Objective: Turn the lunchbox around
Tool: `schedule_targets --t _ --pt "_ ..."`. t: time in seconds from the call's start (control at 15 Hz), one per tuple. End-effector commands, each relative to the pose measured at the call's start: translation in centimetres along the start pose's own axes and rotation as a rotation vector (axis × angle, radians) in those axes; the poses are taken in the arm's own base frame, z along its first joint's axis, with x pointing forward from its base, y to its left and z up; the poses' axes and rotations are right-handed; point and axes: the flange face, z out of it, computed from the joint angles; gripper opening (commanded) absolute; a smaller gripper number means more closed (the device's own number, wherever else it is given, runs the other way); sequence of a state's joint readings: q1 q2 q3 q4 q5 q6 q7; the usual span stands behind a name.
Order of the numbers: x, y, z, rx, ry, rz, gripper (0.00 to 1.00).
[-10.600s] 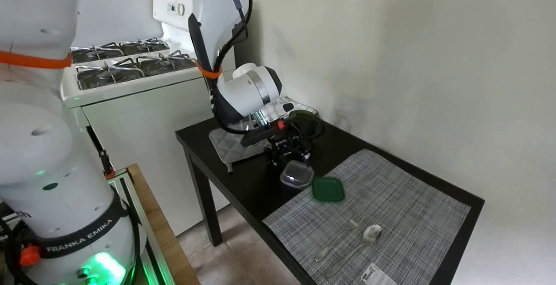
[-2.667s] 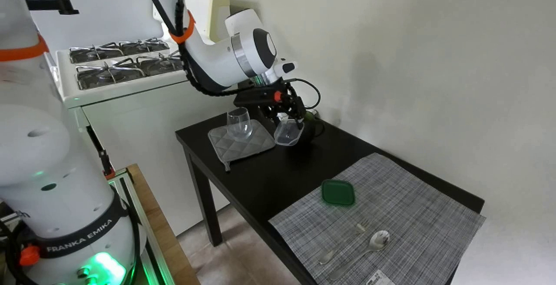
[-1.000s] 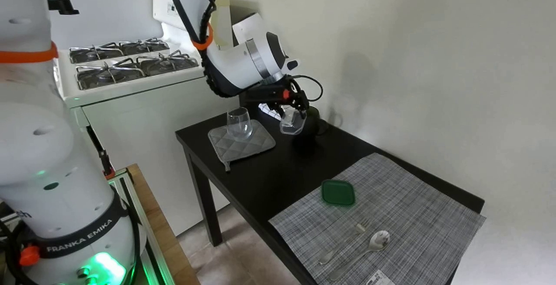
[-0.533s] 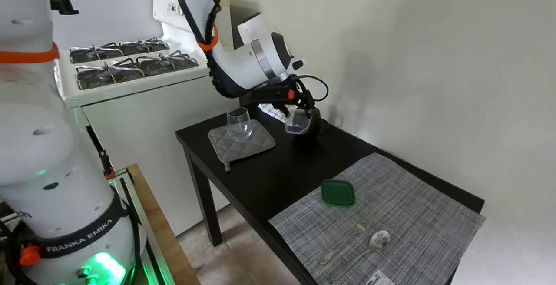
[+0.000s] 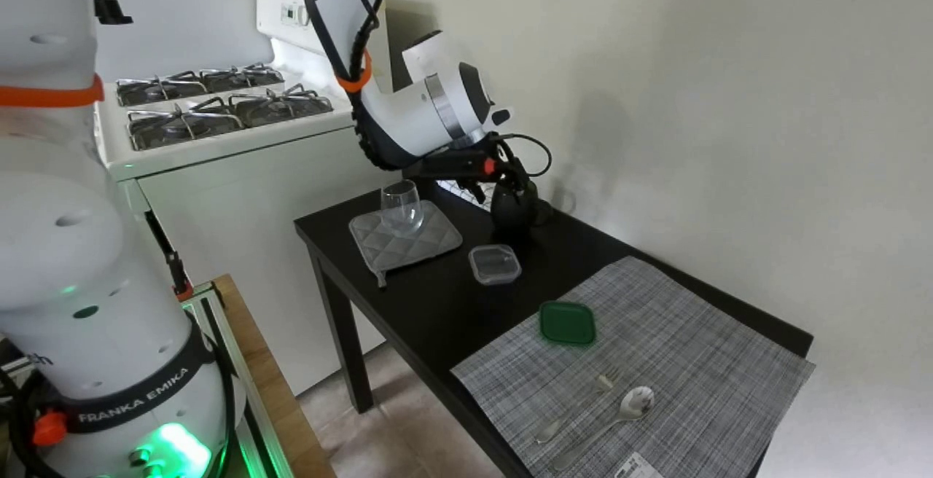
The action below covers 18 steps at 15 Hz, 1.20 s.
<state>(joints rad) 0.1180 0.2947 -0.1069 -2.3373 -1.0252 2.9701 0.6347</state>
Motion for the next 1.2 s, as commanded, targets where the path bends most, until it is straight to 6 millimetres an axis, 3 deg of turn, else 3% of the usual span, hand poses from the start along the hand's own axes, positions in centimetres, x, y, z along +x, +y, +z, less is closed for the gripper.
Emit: schedule_targets --t 0.0,0.33,0.53,1.13 --pt "-0.5 -0.6 0.2 0.013 -0.021 0.007 1.00" --pt "-1.6 -1.7 -1.4 0.029 -0.087 0.040 1.00" --pt "-2.0 -1.7 -3.5 0.016 -0.149 0.106 1.00" --pt "-1.7 2.4 -10.0 -0.020 -0.277 0.375 1.00"
